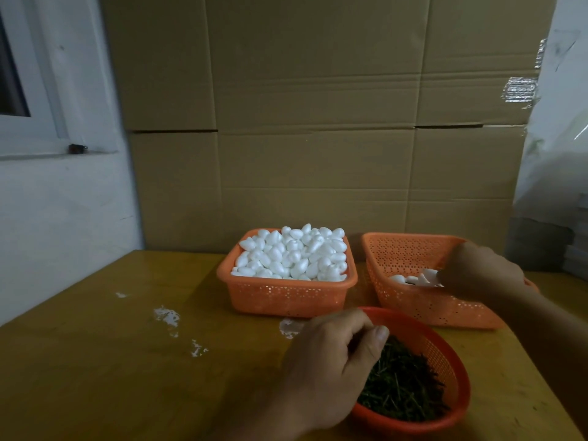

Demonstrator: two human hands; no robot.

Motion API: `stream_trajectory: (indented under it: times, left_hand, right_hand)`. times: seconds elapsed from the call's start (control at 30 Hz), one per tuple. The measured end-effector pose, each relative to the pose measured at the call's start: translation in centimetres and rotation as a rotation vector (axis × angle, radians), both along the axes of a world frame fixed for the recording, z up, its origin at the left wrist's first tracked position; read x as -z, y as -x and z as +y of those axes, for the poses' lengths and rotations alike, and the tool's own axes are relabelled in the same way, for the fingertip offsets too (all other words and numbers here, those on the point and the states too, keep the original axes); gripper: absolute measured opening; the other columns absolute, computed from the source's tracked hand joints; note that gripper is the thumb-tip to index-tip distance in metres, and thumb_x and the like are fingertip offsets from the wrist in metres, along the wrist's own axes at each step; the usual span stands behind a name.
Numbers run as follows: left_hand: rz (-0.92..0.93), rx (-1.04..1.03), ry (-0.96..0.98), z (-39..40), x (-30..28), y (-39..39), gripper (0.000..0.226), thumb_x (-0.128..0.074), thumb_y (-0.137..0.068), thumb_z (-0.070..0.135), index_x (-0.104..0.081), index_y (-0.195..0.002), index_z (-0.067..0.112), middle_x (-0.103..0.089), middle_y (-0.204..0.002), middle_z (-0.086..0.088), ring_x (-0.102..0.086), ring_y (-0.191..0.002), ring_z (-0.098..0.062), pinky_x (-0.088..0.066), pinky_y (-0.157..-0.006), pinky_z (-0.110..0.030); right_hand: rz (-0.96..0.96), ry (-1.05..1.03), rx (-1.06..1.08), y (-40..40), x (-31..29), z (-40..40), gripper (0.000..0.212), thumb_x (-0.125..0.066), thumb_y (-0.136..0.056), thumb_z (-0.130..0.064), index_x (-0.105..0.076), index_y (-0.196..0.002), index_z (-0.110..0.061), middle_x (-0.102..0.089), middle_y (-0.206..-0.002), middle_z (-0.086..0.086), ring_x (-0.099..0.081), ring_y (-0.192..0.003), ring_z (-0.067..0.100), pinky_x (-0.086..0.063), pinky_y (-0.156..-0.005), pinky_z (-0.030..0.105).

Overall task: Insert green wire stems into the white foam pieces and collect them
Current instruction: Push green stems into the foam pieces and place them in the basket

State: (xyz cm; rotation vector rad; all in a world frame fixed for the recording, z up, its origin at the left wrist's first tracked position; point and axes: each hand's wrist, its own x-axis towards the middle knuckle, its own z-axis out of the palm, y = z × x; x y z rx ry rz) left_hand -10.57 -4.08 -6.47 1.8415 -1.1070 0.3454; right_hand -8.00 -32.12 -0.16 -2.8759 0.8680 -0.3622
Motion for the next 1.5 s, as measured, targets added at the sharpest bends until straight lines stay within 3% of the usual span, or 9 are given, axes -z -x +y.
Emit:
stream_trajectory:
  times: [0.17,0.33,0.5,0.77,0.9,1.03,1.27,1.37,1.5]
  left_hand:
    - [-0.050,-0.045,-0.014,-0.1,-0.2,-0.1,0.049,-0.045,-0.098,0.051,-0.035,-0.056,0.029,-0.040,-0.056,0.012,-0.045,-0.062,-0.008,-0.040,-0.063,-0.033]
    - [-0.004,-0.017,0.043,0.0,-0.4,-0.3,0.052,-0.046,-0.101,0.048,-0.035,-0.053,0.029,-0.040,-0.047,0.012,-0.042,-0.046,-0.011,-0.032,-0.056,-0.023]
    - [-0.033,-0.095,0.037,0.5,-0.6,-1.0,0.026,-0.051,-0.100,0.044,-0.049,-0.077,0.033,-0.048,-0.058,0.010,-0.049,-0.053,-0.011,-0.042,-0.052,-0.037]
    - [0.002,-0.306,0.061,2.7,-4.0,-6.0,0.015,-0.062,-0.095,0.012,-0.061,-0.088,0.025,-0.061,-0.067,0.016,-0.057,-0.061,0.000,-0.041,-0.057,-0.012]
    - [0.048,-0.399,-0.342,4.2,-7.1,-12.8,0.032,-0.047,-0.097,0.004,-0.062,-0.097,0.032,-0.065,-0.083,0.003,-0.063,-0.075,-0.018,-0.051,-0.070,-0.037]
    - [0.050,-0.454,-0.768,4.2,-7.8,-17.8,0.045,-0.045,-0.095,0.000,-0.065,-0.119,0.032,-0.059,-0.117,-0.003,-0.058,-0.090,-0.019,-0.044,-0.071,-0.031]
    - [0.033,-0.456,-1.108,2.1,-7.9,-18.8,0.047,-0.058,-0.097,0.017,-0.055,-0.134,0.046,-0.038,-0.150,0.005,-0.043,-0.134,-0.022,-0.043,-0.107,-0.039]
    - [0.117,-0.530,-1.090,1.3,-8.1,-18.4,0.042,-0.059,-0.093,0.036,-0.055,-0.135,0.036,-0.048,-0.144,0.003,-0.051,-0.127,-0.022,-0.044,-0.107,-0.043]
    - [0.129,-0.593,-1.053,0.5,-8.5,-17.5,0.037,-0.055,-0.092,0.035,-0.059,-0.125,0.020,-0.065,-0.117,0.002,-0.064,-0.098,-0.017,-0.052,-0.082,-0.033]
  right_hand:
    - [-0.151,-0.144,-0.112,1.4,-0.1,0.8,0.025,-0.058,-0.096,-0.020,-0.068,-0.074,-0.014,-0.066,-0.062,0.004,-0.057,-0.053,0.017,-0.048,-0.054,0.030]
    - [-0.303,-0.242,-0.362,5.7,0.1,6.3,0.026,-0.060,-0.094,-0.017,-0.065,-0.091,-0.042,-0.068,-0.063,-0.006,-0.060,-0.041,0.005,-0.038,-0.037,0.012]
    - [-0.346,-0.220,-0.483,8.1,1.8,9.8,0.035,-0.065,-0.088,-0.008,-0.073,-0.095,-0.042,-0.066,-0.082,-0.020,-0.063,-0.072,0.002,-0.041,-0.059,0.013]
    - [-0.358,-0.232,-0.484,8.4,3.5,10.6,0.025,-0.070,-0.086,-0.015,-0.078,-0.101,-0.033,-0.069,-0.083,-0.026,-0.062,-0.070,-0.011,-0.041,-0.062,0.002]
    - [-0.379,-0.208,-0.498,8.3,3.5,10.9,0.023,-0.069,-0.087,-0.016,-0.079,-0.100,-0.032,-0.075,-0.091,-0.018,-0.065,-0.078,-0.004,-0.043,-0.070,0.004]
    - [-0.380,-0.200,-0.499,8.6,3.4,10.9,0.023,-0.069,-0.088,-0.016,-0.079,-0.101,-0.031,-0.075,-0.089,-0.019,-0.068,-0.077,0.001,-0.051,-0.074,0.015]
    - [-0.322,-0.169,-0.466,8.7,3.5,11.0,0.021,-0.065,-0.088,-0.024,-0.077,-0.101,-0.036,-0.073,-0.086,-0.021,-0.069,-0.080,0.004,-0.053,-0.087,0.036]
    - [-0.332,-0.160,-0.460,8.8,3.4,11.0,0.021,-0.066,-0.087,-0.025,-0.077,-0.100,-0.036,-0.073,-0.085,-0.022,-0.069,-0.078,0.003,-0.054,-0.084,0.036]
    - [-0.324,-0.160,-0.459,8.7,3.5,11.0,0.021,-0.065,-0.087,-0.026,-0.077,-0.100,-0.037,-0.072,-0.083,-0.023,-0.068,-0.076,0.002,-0.053,-0.086,0.037]
